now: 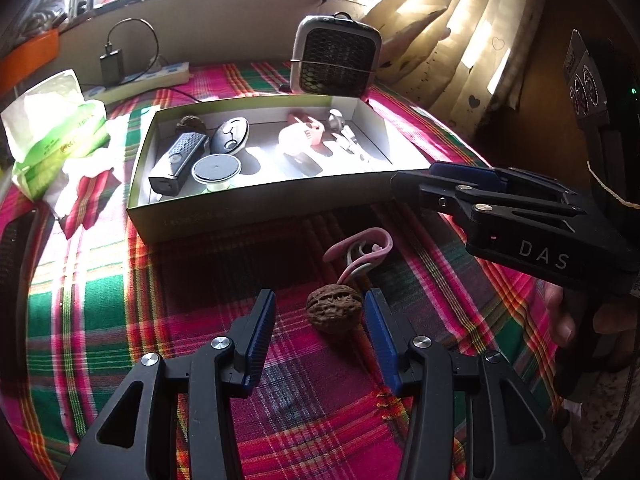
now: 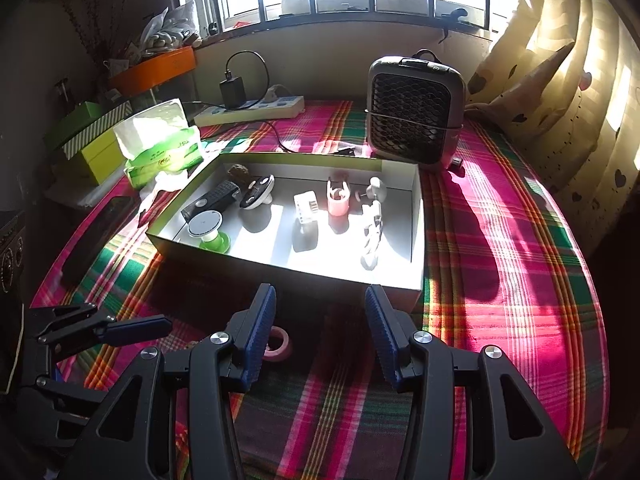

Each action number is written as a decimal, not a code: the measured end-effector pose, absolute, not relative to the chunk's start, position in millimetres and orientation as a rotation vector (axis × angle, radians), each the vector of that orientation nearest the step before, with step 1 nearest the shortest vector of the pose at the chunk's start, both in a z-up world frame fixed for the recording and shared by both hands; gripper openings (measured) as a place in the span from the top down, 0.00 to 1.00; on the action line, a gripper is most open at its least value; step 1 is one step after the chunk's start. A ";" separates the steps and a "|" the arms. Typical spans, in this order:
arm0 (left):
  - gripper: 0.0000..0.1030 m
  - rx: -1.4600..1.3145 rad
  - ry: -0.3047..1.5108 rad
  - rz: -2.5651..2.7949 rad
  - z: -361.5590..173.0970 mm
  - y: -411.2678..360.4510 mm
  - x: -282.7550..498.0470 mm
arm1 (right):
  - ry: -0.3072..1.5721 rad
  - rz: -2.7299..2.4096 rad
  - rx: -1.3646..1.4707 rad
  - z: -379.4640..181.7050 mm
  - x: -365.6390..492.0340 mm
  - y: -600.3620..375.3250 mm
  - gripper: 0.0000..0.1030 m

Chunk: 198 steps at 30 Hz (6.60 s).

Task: Organize objects
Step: 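Withdraw both open tools from the box toward the walnut and pink ear hook, then close the left tool on the walnut while the right tool reaches the pink ear hook, then close the right tool on the pink ear hook while the left tool holds the walnut, then carry the walnut with the left tool while the right tool carries the ear hook to the box, then lower the walnut into the box and open the left tool while the right tool lowers the ear hook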

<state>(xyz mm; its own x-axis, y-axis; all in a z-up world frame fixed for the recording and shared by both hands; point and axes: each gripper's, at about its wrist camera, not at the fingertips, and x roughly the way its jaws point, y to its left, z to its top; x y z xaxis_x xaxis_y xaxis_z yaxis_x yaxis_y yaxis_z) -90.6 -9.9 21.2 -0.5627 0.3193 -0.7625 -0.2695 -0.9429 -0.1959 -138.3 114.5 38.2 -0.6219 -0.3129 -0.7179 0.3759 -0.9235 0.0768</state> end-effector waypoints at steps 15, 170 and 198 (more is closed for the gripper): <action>0.59 -1.259 -0.104 2.531 13.1 -8.7 -95.6 | 0.105 -2.504 1.147 24.3 -136.1 114.3 0.53; 0.73 -1.197 -0.050 2.687 53.1 -13.2 -179.1 | 0.160 -2.459 1.125 38.2 -192.8 106.9 0.77; 0.73 -1.293 -0.015 2.663 24.9 -7.4 -216.7 | 0.208 -2.396 1.236 9.7 -236.0 93.3 0.77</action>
<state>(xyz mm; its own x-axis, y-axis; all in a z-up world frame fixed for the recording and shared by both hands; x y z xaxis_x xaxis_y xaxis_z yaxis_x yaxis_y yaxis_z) -216.7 -7.4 24.9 -0.6050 0.1664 -0.7786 -0.1575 -0.9836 -0.0879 -236.0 93.3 9.7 -0.5074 -0.3088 -0.8045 0.4430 -0.8943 0.0638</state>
